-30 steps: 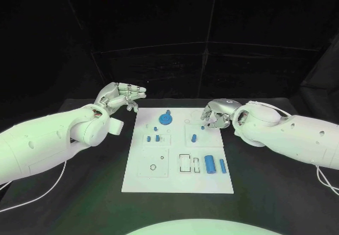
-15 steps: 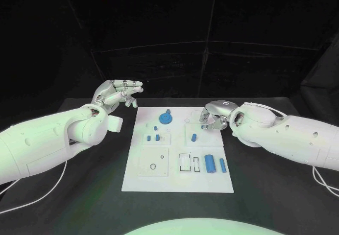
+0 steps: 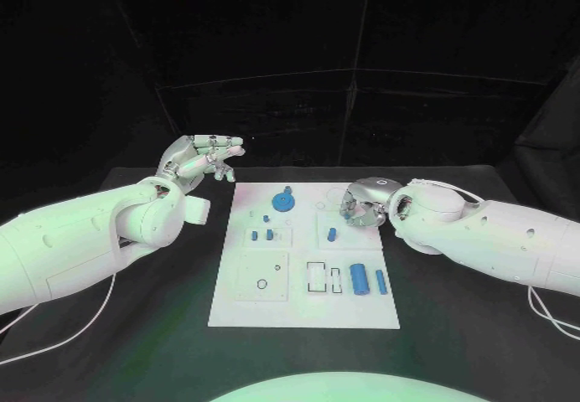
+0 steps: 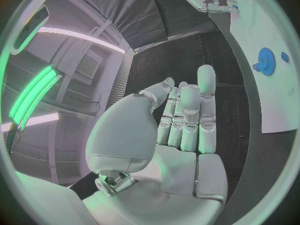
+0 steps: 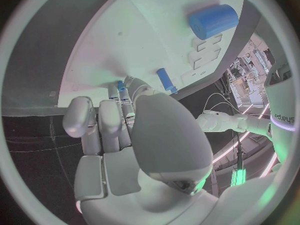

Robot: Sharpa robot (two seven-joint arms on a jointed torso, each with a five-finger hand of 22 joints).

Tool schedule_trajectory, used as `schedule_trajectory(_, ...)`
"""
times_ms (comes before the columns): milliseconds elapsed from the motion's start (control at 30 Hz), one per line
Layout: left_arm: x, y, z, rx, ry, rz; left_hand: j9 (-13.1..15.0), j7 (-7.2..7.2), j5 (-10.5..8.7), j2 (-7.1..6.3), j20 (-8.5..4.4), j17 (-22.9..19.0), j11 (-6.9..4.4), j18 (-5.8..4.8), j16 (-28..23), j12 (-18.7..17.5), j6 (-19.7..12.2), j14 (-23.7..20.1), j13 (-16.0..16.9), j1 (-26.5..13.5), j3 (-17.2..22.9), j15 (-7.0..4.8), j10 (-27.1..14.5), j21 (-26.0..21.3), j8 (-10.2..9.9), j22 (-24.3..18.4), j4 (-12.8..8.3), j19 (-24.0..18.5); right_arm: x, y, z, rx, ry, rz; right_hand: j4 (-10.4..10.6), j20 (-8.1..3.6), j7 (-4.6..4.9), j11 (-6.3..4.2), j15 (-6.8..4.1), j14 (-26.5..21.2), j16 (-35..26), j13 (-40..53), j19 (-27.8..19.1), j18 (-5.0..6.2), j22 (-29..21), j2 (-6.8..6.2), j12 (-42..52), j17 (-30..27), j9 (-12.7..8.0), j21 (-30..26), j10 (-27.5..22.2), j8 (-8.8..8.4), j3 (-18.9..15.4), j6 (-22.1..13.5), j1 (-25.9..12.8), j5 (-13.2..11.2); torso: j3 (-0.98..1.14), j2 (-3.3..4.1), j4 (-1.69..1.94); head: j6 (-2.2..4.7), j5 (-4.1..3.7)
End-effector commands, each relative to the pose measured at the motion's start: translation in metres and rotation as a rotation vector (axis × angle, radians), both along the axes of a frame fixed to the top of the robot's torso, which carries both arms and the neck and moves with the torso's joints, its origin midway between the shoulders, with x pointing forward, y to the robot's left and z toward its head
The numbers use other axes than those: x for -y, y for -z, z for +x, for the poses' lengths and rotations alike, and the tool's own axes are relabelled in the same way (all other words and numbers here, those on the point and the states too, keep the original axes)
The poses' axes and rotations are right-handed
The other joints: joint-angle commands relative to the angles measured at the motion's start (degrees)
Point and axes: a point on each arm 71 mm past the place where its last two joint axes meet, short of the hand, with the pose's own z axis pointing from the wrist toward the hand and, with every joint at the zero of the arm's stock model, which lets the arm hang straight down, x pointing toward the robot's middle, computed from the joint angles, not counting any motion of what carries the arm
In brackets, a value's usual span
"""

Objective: Assemble the parts on the task board

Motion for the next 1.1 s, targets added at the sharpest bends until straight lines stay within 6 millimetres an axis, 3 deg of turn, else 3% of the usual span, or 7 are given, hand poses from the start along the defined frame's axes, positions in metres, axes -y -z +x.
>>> schedule_trajectory(33, 0.001, -0.002, 0.000, 0.012, 0.008, -0.019, -0.1, 0.31, 0.00, 0.11, 0.16, -0.3, 0.04, 0.69, -0.3, 0.4, -0.1, -0.5, 0.1, -0.6, -0.5, 0.10, -0.5, -0.5, 0.1, -0.2, 0.0, -0.5, -0.001, 0.003, -0.001, -0.012, 0.000, -0.020, -0.5, -0.08, -0.35, -0.21, -0.21, 1.4, 0.6, -0.4, 0.9, -0.62, 1.0, 0.44, -0.1, 0.4, 0.1, 0.9, 1.2, -0.01, 1.5, 1.1, 0.6, -1.1, -0.02, -0.02, 0.00, -0.02, -0.02)
schedule_trajectory(267, 0.001, -0.002, 0.000, 0.011, 0.010, -0.019, -0.1, 0.31, 0.00, 0.11, 0.16, -0.3, 0.04, 0.69, -0.3, 0.4, -0.1, -0.5, 0.1, -0.6, -0.5, 0.10, -0.5, -0.5, 0.1, -0.2, 0.0, -0.5, -0.002, 0.006, -0.001, -0.005, 0.014, -0.046, -2.6, -0.78, -1.36, -1.32, -1.06, 1.5, 0.9, -0.9, 3.4, -1.51, 5.4, 1.69, 0.7, 0.0, 0.5, 3.9, 4.8, 0.95, 5.0, 4.3, 1.0, -3.6, -0.03, -0.01, 0.00, -0.07, -0.10)
schedule_trajectory(500, 0.000, -0.002, 0.001, 0.008, 0.010, -0.018, -0.1, 0.32, 0.01, 0.10, 0.16, -0.5, 0.04, 0.69, -0.4, 0.4, -0.1, -0.5, 0.1, -0.6, -0.5, 0.11, -0.6, -0.5, 0.1, -0.2, 0.0, -0.5, -0.002, 0.002, -0.001, 0.052, 0.031, -0.033, -4.5, -1.30, -1.78, -1.84, -1.51, 1.5, 1.3, -1.1, 4.4, -1.91, 7.4, 2.28, 0.7, -0.2, 0.7, 5.3, 6.6, 1.17, 7.9, 5.8, 0.5, -4.0, -0.01, -0.01, -0.02, -0.07, -0.09)
schedule_trajectory(700, -0.001, -0.001, 0.001, 0.005, 0.010, -0.017, -0.1, 0.33, 0.01, 0.09, 0.17, -0.6, 0.05, 0.69, -0.5, 0.4, -0.1, -0.6, 0.1, -0.5, -0.5, 0.12, -0.6, -0.6, 0.1, -0.2, 0.0, -0.5, -0.004, -0.005, -0.003, 0.122, 0.026, 0.023, -6.5, -1.32, -1.73, -1.76, -1.47, 1.4, 1.5, -1.5, 4.5, -2.03, 8.2, 1.64, -0.1, -0.5, 0.6, 5.9, 7.3, 0.66, 11.1, 6.2, -1.3, -4.2, 0.04, -0.02, -0.03, -0.04, -0.14)
schedule_trajectory(867, -0.002, -0.001, 0.002, 0.006, 0.005, -0.015, -0.1, 0.34, 0.00, 0.04, 0.18, -0.7, 0.07, 0.69, -0.5, 0.5, -0.1, -0.7, 0.1, -0.5, -0.6, 0.13, -0.6, -0.6, 0.1, -0.3, -0.1, -0.6, -0.005, -0.012, -0.007, 0.167, 0.023, 0.076, -6.5, -1.24, -1.73, -1.82, -1.42, 1.4, 1.8, -1.6, 4.5, -2.05, 8.3, 0.76, -0.4, -0.5, 0.6, 6.1, 7.4, 0.52, 11.1, 6.4, -3.6, -4.0, 0.00, -0.07, -0.08, 0.03, -0.25)
schedule_trajectory(1100, -0.002, -0.001, 0.002, 0.010, -0.002, -0.013, -0.1, 0.35, 0.00, 0.02, 0.19, -0.7, 0.07, 0.69, -0.5, 0.5, -0.1, -0.7, 0.1, -0.5, -0.6, 0.13, -0.6, -0.7, 0.1, -0.3, -0.1, -0.6, 0.001, -0.018, -0.013, 0.187, 0.033, 0.126, -6.6, -1.25, -1.89, -1.94, -1.48, 1.4, 1.9, -1.6, 4.5, -2.05, 8.5, 0.65, -0.6, -0.6, 0.7, 6.1, 7.6, 0.44, 11.0, 6.6, -4.7, -5.2, -0.07, -0.04, 0.00, 0.01, -0.42)
